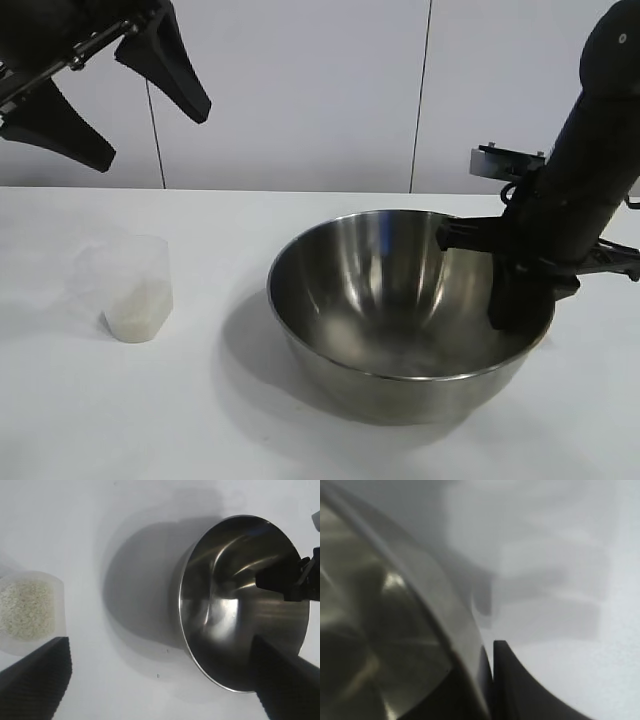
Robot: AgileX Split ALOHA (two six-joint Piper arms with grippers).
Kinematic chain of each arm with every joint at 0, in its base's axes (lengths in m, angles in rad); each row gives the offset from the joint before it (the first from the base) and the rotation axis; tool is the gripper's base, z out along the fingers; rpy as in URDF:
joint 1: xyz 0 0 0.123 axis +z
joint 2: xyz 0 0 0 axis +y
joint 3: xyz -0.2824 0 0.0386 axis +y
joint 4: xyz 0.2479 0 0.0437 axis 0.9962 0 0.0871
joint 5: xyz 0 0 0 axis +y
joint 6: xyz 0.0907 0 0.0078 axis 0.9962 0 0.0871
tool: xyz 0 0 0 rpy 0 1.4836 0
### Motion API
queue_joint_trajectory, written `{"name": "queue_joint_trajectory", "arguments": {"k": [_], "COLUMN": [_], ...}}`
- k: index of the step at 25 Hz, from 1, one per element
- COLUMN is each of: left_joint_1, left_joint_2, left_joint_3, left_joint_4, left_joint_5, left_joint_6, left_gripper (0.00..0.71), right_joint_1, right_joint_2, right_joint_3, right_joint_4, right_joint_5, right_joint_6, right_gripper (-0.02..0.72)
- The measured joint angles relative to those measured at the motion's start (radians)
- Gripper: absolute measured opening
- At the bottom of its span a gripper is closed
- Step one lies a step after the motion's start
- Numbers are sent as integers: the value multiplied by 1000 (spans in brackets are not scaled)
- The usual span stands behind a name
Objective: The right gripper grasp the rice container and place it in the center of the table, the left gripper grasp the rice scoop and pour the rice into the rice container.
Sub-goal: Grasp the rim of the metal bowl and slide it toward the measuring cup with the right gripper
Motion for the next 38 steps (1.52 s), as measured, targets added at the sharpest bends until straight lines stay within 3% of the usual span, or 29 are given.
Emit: {"name": "queue_joint_trajectory", "arguments": {"k": [4, 9, 15, 21, 30, 38], "left_joint_1": [0, 0, 0, 0, 0, 0], "left_joint_2": [0, 0, 0, 0, 0, 0], "left_joint_3": [0, 0, 0, 0, 0, 0], "left_joint_4": [0, 0, 0, 0, 0, 0], "left_joint_5": [0, 0, 0, 0, 0, 0], "left_joint_6": [0, 0, 0, 0, 0, 0], "left_gripper": [687, 687, 687, 687, 687, 687], "right_joint_1": [0, 0, 0, 15, 149, 154], "right_joint_2": [-5, -7, -7, 39, 193, 221], "right_joint_3": [3, 1, -88, -172, -339, -367], "right_joint_4": [45, 166, 202, 185, 37, 18], "right_joint_5": [2, 7, 36, 50, 122, 146], "right_joint_6": [-15, -80, -110, -98, 0, 6], "right_gripper": [11, 11, 11, 11, 11, 13]}}
